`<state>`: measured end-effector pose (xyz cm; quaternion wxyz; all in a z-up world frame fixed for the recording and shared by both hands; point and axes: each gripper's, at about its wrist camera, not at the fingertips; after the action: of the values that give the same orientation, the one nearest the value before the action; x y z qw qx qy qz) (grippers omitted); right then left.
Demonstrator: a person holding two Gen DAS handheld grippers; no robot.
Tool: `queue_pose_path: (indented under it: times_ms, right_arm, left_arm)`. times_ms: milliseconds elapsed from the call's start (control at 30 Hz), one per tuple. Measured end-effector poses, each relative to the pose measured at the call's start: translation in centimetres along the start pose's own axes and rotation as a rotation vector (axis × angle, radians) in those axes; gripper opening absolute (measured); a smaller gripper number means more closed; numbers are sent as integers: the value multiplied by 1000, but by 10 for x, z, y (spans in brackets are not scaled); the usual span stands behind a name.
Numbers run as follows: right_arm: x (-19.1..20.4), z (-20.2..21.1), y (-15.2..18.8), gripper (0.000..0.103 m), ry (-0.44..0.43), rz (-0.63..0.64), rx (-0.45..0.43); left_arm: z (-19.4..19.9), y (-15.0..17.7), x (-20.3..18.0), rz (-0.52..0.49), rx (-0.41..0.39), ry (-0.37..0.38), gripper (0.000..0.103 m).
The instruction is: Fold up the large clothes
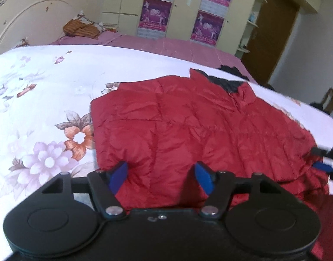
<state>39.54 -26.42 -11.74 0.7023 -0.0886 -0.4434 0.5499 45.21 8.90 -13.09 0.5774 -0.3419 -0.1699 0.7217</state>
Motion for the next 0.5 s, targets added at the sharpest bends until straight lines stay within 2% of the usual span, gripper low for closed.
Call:
queue_pose_path:
  times_ms: [33, 100, 167, 200, 233, 333, 433, 500]
  right_arm:
    - [1, -2, -2, 50, 7, -5, 8]
    - [1, -10, -5, 64, 16, -13, 33]
    - [0, -15, -5, 63, -2, -13, 40]
    - [2, -17, -5, 42, 19, 4, 51]
    - [3, -20, -5, 13, 45, 25, 75]
    - [3, -8, -1, 6, 67, 48, 58]
    - [10, 22, 0, 6, 72, 93, 9]
    - [12, 31, 4, 6, 88, 133, 7]
  left_arm:
    - [-1, 0, -1, -9, 6, -4, 66]
    - [-2, 2, -1, -11, 10, -6, 66]
    - [-2, 3, -1, -13, 8, -9, 66]
    - [-2, 4, 0, -16, 9, -10, 66]
    - [-2, 4, -1, -19, 11, -11, 66]
    - [2, 3, -3, -27, 8, 12, 62]
    - [15, 3, -6, -25, -25, 107, 62]
    - [13, 5, -11, -60, -12, 92, 62]
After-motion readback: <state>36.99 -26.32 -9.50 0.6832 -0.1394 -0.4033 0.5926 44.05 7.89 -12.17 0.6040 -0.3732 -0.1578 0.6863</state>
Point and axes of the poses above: each gripper's, at about its wrist camera, not at the fingertips, and z roughly against the way its jaws point, x to its left, y to its underside, and after that the axes turned 11 degrees about z, right-handed
